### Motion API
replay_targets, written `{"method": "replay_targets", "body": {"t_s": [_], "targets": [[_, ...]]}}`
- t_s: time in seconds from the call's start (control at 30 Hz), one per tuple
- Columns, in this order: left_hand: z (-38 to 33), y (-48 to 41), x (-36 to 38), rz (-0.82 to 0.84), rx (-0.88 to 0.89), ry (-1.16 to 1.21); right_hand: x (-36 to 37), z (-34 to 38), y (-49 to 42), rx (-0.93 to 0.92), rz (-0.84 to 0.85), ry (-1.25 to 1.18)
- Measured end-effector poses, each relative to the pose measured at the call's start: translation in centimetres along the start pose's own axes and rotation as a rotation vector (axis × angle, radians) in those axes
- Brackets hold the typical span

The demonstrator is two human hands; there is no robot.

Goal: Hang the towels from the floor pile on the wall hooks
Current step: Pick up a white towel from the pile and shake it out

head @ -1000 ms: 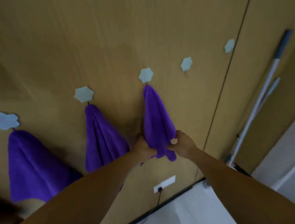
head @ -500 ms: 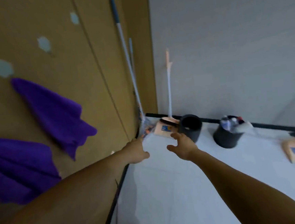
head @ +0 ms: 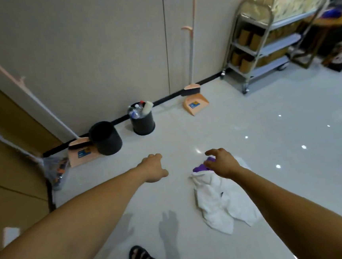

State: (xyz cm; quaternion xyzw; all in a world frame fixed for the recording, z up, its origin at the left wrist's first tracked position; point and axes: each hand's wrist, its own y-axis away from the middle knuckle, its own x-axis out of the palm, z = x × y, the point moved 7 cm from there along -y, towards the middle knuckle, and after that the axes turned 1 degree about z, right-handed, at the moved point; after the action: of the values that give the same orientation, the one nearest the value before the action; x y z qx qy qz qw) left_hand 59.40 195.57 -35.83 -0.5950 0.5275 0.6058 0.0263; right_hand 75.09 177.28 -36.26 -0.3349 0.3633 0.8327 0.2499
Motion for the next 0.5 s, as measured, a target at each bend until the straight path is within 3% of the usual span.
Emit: {"method": "replay_targets", "body": {"t_s": [0.23, 0.5], "targets": [[-13.0, -3.6, 6.0, 0.117, 0.197, -0.093, -3.2, -12.3, 2.1, 0.156, -0.059, -0.068], [-14.3, -12.8, 10.2, 0.260, 0.155, -0.103, 0.1, -19.8, -1.8, 0.314, 0.065, -0.107]]}}
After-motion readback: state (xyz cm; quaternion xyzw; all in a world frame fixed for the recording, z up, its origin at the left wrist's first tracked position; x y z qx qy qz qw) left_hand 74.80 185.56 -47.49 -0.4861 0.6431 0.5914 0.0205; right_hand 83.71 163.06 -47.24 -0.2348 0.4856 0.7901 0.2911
